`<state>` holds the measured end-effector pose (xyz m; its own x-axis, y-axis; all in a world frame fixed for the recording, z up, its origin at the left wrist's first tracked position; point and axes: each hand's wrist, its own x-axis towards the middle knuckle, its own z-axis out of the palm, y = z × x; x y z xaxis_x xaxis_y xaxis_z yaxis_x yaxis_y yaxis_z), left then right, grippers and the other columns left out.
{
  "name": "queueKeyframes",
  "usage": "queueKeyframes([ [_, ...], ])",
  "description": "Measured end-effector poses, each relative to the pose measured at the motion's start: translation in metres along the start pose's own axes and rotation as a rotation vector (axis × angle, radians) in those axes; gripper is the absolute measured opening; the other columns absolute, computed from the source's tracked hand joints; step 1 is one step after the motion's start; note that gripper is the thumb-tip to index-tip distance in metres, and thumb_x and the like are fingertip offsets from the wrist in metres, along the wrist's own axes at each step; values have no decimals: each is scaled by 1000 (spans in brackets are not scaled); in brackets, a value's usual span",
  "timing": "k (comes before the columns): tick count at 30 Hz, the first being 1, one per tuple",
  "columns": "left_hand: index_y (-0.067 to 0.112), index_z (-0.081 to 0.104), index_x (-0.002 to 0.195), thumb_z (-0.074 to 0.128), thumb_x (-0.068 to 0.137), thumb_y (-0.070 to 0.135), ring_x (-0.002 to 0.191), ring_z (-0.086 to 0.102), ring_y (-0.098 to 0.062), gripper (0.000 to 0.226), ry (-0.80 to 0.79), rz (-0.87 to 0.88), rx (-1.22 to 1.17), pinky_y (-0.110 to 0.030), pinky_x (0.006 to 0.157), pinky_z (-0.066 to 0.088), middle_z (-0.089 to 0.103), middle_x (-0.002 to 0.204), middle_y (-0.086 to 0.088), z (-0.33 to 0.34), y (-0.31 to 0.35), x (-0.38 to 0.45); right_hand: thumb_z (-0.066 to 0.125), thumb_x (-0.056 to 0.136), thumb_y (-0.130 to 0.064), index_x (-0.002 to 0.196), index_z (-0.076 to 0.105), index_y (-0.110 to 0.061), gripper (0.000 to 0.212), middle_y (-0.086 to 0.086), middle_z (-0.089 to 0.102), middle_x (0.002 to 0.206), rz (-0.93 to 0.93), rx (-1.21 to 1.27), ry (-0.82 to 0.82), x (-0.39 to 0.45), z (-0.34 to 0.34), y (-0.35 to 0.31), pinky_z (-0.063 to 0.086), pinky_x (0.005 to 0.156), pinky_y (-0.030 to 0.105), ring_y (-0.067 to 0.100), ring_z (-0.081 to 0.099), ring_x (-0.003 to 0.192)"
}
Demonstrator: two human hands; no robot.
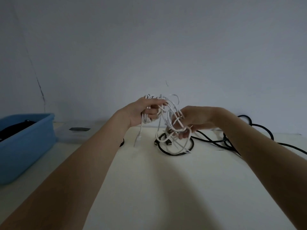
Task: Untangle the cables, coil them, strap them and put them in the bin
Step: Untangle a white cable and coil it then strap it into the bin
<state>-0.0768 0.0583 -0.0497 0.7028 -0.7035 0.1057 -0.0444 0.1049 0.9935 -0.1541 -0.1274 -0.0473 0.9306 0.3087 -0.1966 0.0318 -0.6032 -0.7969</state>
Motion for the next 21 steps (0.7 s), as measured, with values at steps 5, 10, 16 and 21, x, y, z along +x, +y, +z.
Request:
queueKeyframes([
  [5, 8, 64, 62, 58, 82, 6, 29, 24, 0, 21, 22, 38, -15, -14, 35, 24, 37, 40, 7, -5, 8, -3, 54, 84, 0, 90, 62, -5, 11, 7, 66, 82, -211, 704, 243, -3, -8, 29, 54, 66, 21, 13, 62, 71],
  [10, 17, 59, 40, 49, 91, 8, 32, 21, -3, 52, 156, -48, 148, -20, 43, 16, 31, 42, 8, -6, 3, 1, 68, 82, -13, 110, 61, -16, 29, 11, 67, 111, 67, 170, 243, -4, -11, 22, 54, 84, 36, 28, 65, 97],
  [16, 7, 58, 68, 55, 90, 10, 34, 21, -2, 22, 228, -113, 158, -17, 38, 19, 28, 47, 7, -13, 2, 0, 62, 88, -19, 114, 64, -12, 27, 12, 66, 104, 89, -204, 353, -9, -14, -18, 60, 68, 31, 30, 70, 80],
  [21, 15, 57, 56, 59, 88, 7, 37, 23, -4, 34, 142, -99, 195, -18, 40, 22, 29, 53, 4, -3, 4, -1, 67, 84, -11, 94, 70, 1, 16, 7, 65, 69, -151, -202, 464, 9, 7, -28, 44, 45, 14, 10, 57, 52],
])
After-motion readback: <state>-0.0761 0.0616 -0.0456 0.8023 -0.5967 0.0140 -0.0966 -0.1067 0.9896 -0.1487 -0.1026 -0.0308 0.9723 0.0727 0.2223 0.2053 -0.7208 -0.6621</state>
